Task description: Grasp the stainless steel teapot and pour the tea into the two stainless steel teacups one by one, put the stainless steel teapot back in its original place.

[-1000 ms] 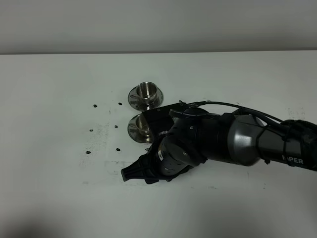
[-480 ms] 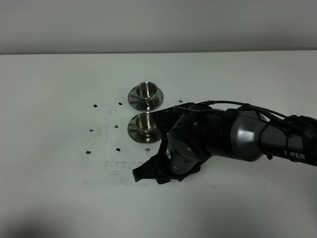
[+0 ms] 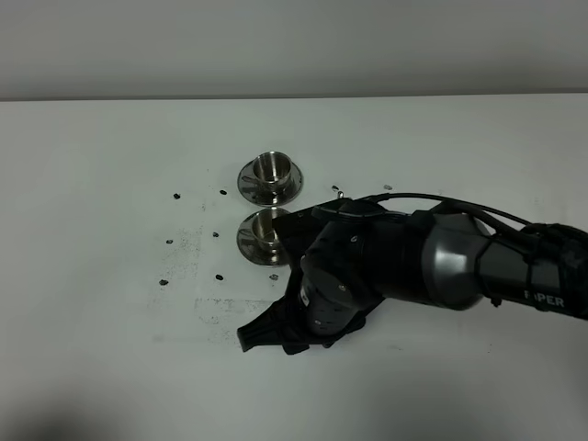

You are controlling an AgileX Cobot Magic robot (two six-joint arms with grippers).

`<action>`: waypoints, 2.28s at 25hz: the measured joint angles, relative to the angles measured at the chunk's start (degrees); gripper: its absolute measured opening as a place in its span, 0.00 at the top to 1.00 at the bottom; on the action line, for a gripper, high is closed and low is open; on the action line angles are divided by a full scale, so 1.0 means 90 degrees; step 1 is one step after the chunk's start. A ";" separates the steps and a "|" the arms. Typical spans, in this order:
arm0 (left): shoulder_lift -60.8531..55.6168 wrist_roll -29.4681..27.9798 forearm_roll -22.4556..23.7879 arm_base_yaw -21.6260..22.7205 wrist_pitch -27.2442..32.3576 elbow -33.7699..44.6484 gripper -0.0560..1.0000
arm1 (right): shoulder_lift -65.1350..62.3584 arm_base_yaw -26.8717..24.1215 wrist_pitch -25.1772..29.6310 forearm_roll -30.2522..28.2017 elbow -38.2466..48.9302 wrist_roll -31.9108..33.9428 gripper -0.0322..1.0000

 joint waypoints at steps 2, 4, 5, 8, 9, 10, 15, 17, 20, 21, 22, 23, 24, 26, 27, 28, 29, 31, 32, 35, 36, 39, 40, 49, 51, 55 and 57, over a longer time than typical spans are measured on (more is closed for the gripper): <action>0.0000 0.0000 0.0000 0.0000 0.0000 0.0000 0.45 | -0.0232 0.0140 0.0065 0.0012 0.0000 -0.0006 0.55; 0.0000 0.0000 0.0000 0.0000 0.0000 0.0000 0.45 | -0.0508 0.0236 0.0306 0.0012 -0.0029 -0.0023 0.55; 0.0000 0.0000 0.0000 0.0000 0.0000 0.0000 0.45 | -0.0669 0.0254 0.0519 0.0012 -0.0040 -0.0023 0.55; 0.0000 0.0000 0.0000 0.0000 0.0000 0.0000 0.45 | -0.1057 0.0260 0.1356 -0.0010 -0.0047 0.0056 0.55; 0.0000 0.0000 0.0000 0.0000 0.0000 0.0000 0.45 | -0.1145 0.0260 0.1627 -0.0059 -0.0047 0.0120 0.55; 0.0000 0.0000 0.0000 0.0000 0.0000 0.0000 0.45 | -0.1195 0.0260 0.1802 -0.0164 -0.0047 0.0196 0.55; 0.0000 0.0000 0.0000 0.0000 0.0000 0.0000 0.45 | -0.1207 0.0132 0.2055 -0.0751 -0.0047 0.0702 0.55; 0.0000 0.0000 0.0000 0.0000 0.0000 0.0000 0.45 | -0.1136 0.0022 0.2039 -0.0833 -0.0047 0.0978 0.55; 0.0000 0.0000 0.0000 0.0000 0.0000 0.0000 0.45 | -0.0945 -0.0140 0.2039 -0.0860 -0.0047 0.1447 0.55; 0.0000 0.0000 0.0000 0.0000 0.0000 0.0000 0.45 | -0.0894 -0.0165 0.2024 -0.0867 -0.0047 0.1500 0.55; 0.0000 0.0000 0.0000 0.0000 0.0000 0.0000 0.45 | -0.0843 -0.0176 0.1968 -0.0867 -0.0047 0.1535 0.55; 0.0000 0.0000 0.0000 0.0000 0.0000 0.0000 0.45 | -0.0805 -0.0176 0.1869 -0.0867 -0.0047 0.1556 0.55; 0.0000 0.0000 0.0000 0.0000 0.0000 0.0000 0.45 | -0.0791 -0.0176 0.1774 -0.0846 -0.0047 0.1562 0.55; 0.0000 0.0000 0.0000 0.0000 0.0000 0.0000 0.45 | -0.0740 -0.0176 0.1587 -0.0770 -0.0047 0.1566 0.55; 0.0000 0.0000 0.0000 0.0000 0.0000 0.0000 0.45 | -0.0716 -0.0176 0.1507 -0.0727 -0.0047 0.1566 0.55; 0.0000 0.0000 0.0000 0.0000 0.0000 0.0000 0.45 | -0.0688 -0.0176 0.1452 -0.0674 -0.0047 0.1566 0.55; 0.0000 0.0000 0.0000 0.0000 0.0000 0.0000 0.45 | -0.0661 -0.0176 0.1395 -0.0630 -0.0047 0.1566 0.55; 0.0000 0.0000 0.0000 0.0000 0.0000 0.0000 0.45 | -0.0567 -0.0176 0.1237 -0.0528 -0.0047 0.1547 0.55; 0.0000 0.0000 0.0000 0.0000 0.0000 0.0000 0.45 | -0.0514 -0.0181 0.1176 -0.0505 -0.0047 0.1524 0.55; 0.0000 0.0000 0.0000 0.0000 0.0000 0.0000 0.45 | -0.0395 -0.0243 0.1059 -0.0435 -0.0047 0.1495 0.55; 0.0000 0.0000 0.0000 0.0000 0.0000 0.0000 0.45 | -0.0374 -0.0281 0.1059 -0.0435 -0.0047 0.1472 0.55; 0.0000 0.0000 0.0000 0.0000 0.0000 0.0000 0.45 | -0.0365 -0.0369 0.1051 -0.0499 -0.0047 0.1396 0.55; 0.0000 0.0000 0.0000 0.0000 0.0000 0.0000 0.45 | -0.0365 -0.0389 0.1034 -0.0505 -0.0047 0.1382 0.55; 0.0000 0.0000 0.0000 0.0000 0.0000 0.0000 0.45 | -0.0300 -0.0447 0.0741 -0.0499 -0.0047 0.1330 0.55; 0.0000 0.0000 0.0000 0.0000 0.0000 0.0000 0.45 | -0.0292 -0.0480 0.0705 -0.0499 -0.0047 0.1309 0.55; 0.0000 0.0000 0.0000 0.0000 0.0000 0.0000 0.45 | -0.0285 -0.0597 0.0677 -0.0534 -0.0047 0.1227 0.55; 0.0000 0.0000 0.0000 0.0000 0.0000 0.0000 0.45 | -0.0280 -0.0636 0.0671 -0.0534 -0.0047 0.1196 0.55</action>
